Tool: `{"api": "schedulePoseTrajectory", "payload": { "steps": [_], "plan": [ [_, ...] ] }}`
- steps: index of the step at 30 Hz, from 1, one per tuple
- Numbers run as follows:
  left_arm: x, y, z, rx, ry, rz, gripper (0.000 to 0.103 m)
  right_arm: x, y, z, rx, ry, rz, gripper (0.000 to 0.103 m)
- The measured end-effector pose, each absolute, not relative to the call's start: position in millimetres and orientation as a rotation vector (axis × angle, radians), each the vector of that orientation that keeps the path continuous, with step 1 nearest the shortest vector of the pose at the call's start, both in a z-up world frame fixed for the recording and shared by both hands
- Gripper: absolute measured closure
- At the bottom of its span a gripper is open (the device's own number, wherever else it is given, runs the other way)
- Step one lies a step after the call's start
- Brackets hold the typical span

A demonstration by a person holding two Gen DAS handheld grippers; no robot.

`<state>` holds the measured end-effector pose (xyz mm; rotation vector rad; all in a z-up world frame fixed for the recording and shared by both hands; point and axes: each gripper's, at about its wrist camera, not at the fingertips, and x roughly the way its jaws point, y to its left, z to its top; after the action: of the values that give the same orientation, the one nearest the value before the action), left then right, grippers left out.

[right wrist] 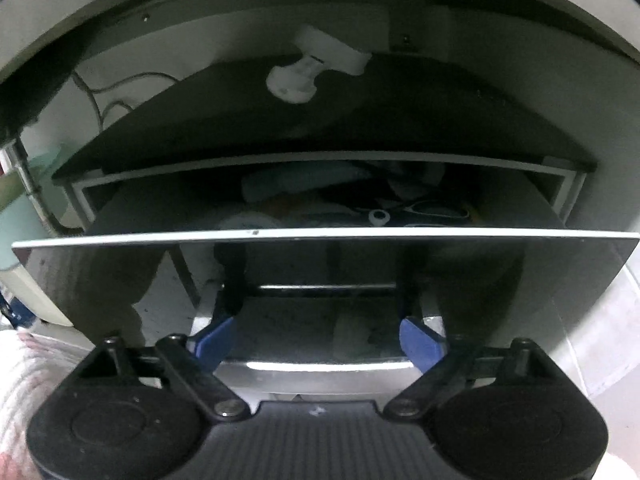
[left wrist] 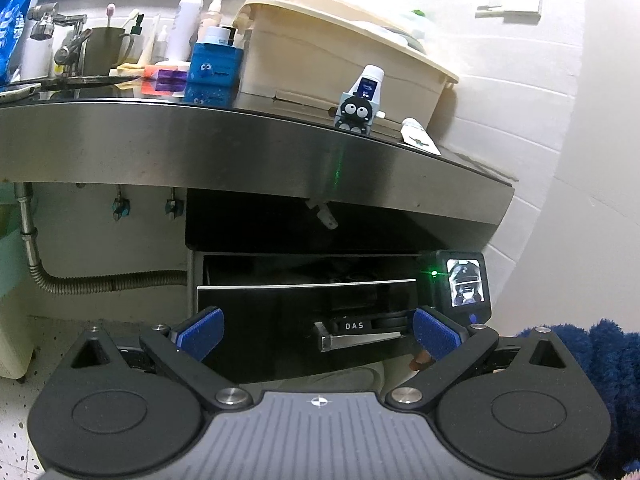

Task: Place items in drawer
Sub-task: 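Pull the drawer open by its handle with the right gripper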

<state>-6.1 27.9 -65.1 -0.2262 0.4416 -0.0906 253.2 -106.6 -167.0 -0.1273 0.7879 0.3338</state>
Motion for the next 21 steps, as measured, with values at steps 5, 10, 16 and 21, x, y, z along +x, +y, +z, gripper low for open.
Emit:
{"api": "schedulePoseTrajectory", "payload": {
  "steps": [5,10,16,21],
  "plan": [
    [-6.0,27.0,-65.6,-0.227,0.445,-0.095,0.001,248.1,-107.7,-168.5,-0.138,0.789,0.311,0.013],
    [-7.0,26.1,-65.0,-0.225,0.442,-0.096,0.001,248.4,-103.0,-171.8,-0.145,0.784,0.303,0.006],
    [-6.7,25.1,-64.7,-0.224,0.445,-0.095,0.001,245.8,-102.9,-173.9,-0.141,0.772,0.302,0.004],
    [-5.8,23.4,-63.9,-0.218,0.445,-0.1,0.001,241.8,-104.5,-176.4,-0.138,0.746,0.302,0.004]
  ]
}}
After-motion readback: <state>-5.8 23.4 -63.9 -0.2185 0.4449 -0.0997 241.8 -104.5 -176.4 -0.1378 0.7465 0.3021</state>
